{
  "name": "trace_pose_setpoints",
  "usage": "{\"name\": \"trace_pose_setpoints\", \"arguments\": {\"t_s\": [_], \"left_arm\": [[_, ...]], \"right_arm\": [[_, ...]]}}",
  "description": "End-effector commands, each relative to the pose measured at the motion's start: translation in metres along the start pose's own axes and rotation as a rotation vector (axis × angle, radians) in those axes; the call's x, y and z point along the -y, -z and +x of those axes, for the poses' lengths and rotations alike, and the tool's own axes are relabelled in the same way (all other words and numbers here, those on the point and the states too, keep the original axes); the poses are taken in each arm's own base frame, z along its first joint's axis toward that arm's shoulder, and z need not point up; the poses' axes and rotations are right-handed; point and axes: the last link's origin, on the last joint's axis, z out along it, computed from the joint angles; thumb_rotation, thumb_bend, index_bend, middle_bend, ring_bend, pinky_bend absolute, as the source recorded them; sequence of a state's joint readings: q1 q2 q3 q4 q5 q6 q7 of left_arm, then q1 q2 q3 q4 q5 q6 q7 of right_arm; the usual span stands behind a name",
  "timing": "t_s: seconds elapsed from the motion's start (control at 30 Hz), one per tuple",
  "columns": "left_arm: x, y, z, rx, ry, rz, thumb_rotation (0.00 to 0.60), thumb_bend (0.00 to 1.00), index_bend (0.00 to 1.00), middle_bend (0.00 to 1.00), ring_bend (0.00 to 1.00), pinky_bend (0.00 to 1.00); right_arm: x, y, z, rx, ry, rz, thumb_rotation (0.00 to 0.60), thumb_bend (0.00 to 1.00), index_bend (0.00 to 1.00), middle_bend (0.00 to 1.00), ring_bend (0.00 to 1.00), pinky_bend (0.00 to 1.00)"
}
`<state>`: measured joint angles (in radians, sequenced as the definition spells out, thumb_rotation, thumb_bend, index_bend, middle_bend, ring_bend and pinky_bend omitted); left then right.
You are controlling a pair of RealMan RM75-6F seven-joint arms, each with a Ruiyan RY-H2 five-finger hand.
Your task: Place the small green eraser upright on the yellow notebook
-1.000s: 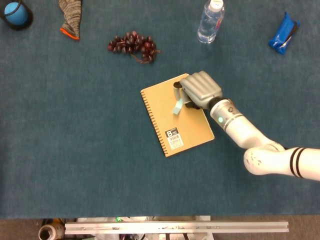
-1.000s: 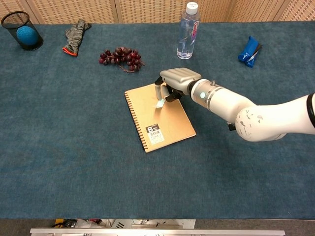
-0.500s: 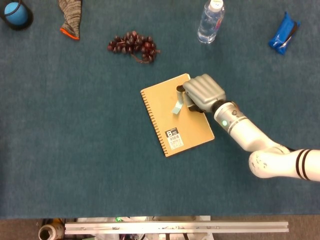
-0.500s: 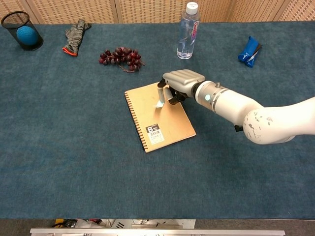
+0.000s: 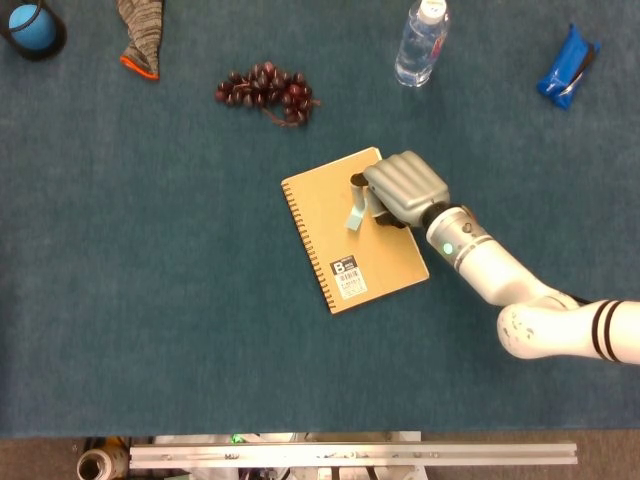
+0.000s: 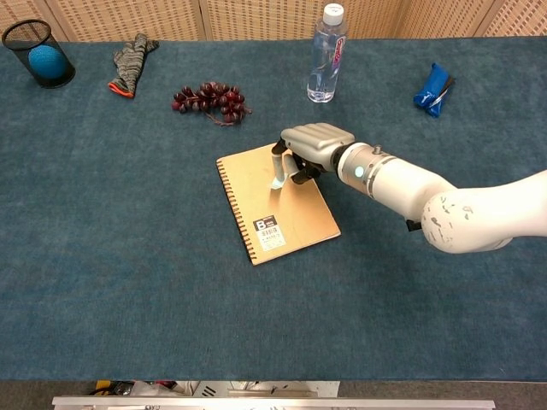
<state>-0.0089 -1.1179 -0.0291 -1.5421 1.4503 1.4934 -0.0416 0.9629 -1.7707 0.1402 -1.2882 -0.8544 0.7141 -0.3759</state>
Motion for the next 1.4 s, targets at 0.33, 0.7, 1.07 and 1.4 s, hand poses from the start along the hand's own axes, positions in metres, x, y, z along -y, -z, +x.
{"name": "trace_pose_setpoints", "arguments": {"t_s": [0.33,0.7,1.07,1.4], "left_arm": [[0.002,0.001,0.0,0.002,-0.001,0.01,0.6,0.31,0.2,0.25,0.2,0.19],[0.001,-0.001,0.0,-0.002,0.0,0.002,0.6,0.31,0.2,0.25,0.2,0.19],[0.003,0.001,0.001,-0.004,-0.002,0.01,0.6,0.31,0.2,0.25,0.2,0.19],[0.001,-0.001,0.002,-0.005,-0.003,0.002,0.6,0.31,0.2,0.25,0.2,0.19]], "right_arm": [[0.001,-0.003,-0.006,0.02,0.02,-0.006,0.6,1.0,0.53,1.0,1.0,1.0],[-0.001,-0.006,0.001,-0.005,0.006,-0.016,0.6,1.0,0.53,1.0,1.0,1.0],[0.0,-0.014,-0.001,0.002,0.009,-0.023,0.6,1.0,0.52,1.0,1.0,1.0],[0.0,-0.013,0.004,-0.014,0.002,-0.019,0.6,1.0,0.52,1.0,1.0,1.0]]}}
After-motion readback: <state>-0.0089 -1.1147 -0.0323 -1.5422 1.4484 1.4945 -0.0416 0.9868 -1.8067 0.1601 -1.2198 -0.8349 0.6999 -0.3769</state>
